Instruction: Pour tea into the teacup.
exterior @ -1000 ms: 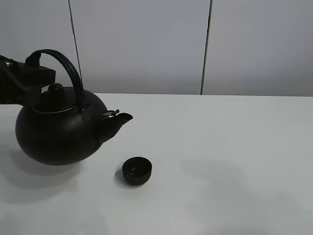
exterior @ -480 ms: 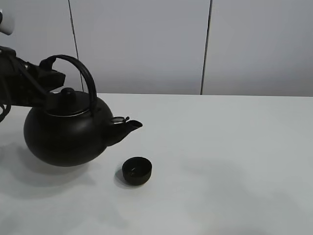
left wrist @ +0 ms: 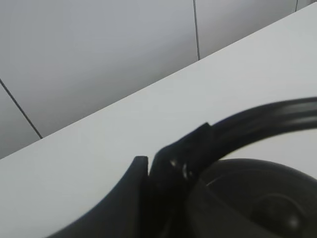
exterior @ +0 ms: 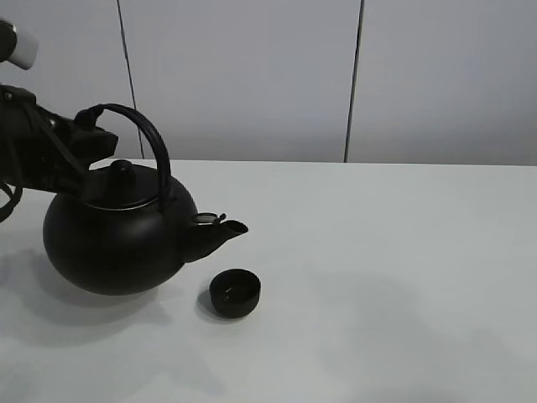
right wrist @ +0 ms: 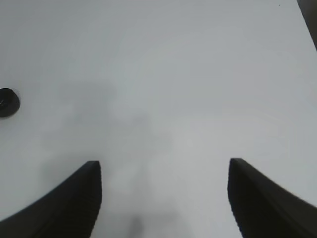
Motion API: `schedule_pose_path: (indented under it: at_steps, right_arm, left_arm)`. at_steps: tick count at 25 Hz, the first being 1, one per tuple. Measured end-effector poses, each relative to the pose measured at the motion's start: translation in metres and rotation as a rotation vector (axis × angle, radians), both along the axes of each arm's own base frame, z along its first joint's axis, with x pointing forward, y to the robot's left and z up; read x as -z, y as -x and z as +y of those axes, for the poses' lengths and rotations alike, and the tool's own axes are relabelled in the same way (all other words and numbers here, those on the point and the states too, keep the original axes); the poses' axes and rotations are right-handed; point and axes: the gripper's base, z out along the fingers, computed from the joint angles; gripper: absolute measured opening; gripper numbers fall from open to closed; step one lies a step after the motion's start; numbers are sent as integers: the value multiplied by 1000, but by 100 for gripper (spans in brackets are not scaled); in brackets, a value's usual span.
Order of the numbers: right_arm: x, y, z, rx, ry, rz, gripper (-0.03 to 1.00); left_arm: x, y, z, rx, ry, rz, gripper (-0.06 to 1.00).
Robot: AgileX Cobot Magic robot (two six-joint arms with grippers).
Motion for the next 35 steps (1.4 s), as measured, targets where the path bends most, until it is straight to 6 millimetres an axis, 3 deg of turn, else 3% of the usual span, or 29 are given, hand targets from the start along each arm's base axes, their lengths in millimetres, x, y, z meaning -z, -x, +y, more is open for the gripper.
schedule_pose_path:
  at_steps: [25, 35]
  right_arm:
    - [0, 0, 0, 0, 0, 0, 49]
    - [0, 0, 0, 0, 0, 1, 49]
  left_arm:
    - [-1, -12, 3, -67, -62, 65, 10]
    - [-5, -11, -9, -11, -98, 27, 10]
